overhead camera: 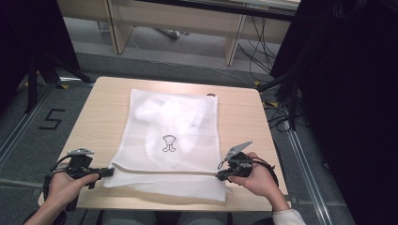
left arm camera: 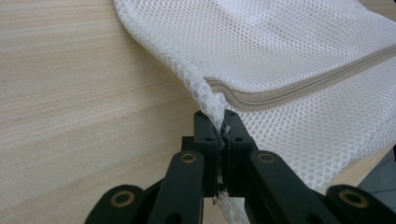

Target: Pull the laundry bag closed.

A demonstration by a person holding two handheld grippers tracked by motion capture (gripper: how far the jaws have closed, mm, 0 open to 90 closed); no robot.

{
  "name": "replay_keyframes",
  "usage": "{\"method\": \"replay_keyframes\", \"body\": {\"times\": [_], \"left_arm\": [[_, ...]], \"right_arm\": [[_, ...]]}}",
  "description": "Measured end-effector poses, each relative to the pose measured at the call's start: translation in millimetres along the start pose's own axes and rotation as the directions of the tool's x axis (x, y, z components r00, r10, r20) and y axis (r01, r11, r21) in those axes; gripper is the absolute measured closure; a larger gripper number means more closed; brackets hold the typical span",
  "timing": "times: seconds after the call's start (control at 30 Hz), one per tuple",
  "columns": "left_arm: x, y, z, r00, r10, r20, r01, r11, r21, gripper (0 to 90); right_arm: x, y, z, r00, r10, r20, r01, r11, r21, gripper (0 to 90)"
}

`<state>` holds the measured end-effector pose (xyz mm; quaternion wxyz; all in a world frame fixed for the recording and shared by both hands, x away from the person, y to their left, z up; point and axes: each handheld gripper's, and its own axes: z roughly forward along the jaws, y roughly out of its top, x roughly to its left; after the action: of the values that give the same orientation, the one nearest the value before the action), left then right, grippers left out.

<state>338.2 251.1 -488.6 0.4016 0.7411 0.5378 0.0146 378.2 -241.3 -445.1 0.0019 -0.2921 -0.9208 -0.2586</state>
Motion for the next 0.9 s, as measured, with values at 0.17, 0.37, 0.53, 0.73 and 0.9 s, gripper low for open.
{"method": "replay_keyframes", "body": {"times": [0.17, 0.37, 0.53, 0.73, 0.9], "left_arm": [[0.1, 0.0, -0.1, 1.0000, -0.001, -0.001, 0.001, 1.0000, 0.002, 86.2], [1.4, 0.8, -2.4, 0.9999, 0.013, -0.003, -0.013, 0.9999, 0.010, 86.2], [1.6, 0.8, -1.9, 1.0000, 0.006, -0.001, -0.006, 0.9999, 0.014, 86.2], [0.2, 0.3, -0.7, 0.9999, -0.015, 0.005, 0.015, 0.9999, -0.001, 86.3], [0.2, 0.1, -0.3, 0.9998, -0.019, 0.002, 0.019, 0.9998, -0.005, 86.3]], "right_arm": [[-1.4, -0.9, -1.3, 0.9999, 0.006, 0.009, -0.006, 1.0000, 0.004, 82.7], [-3.5, -2.8, -4.3, 0.9999, 0.013, -0.002, -0.013, 0.9999, 0.002, 82.7], [-4.9, -3.5, -5.5, 0.9998, 0.022, 0.002, -0.022, 0.9998, 0.004, 82.7], [-7.0, -5.7, -6.5, 0.9997, 0.024, 0.004, -0.024, 0.9997, 0.010, 82.7], [-7.3, -6.4, -5.6, 0.9994, 0.035, -0.003, -0.035, 0.9992, 0.019, 82.7]]}}
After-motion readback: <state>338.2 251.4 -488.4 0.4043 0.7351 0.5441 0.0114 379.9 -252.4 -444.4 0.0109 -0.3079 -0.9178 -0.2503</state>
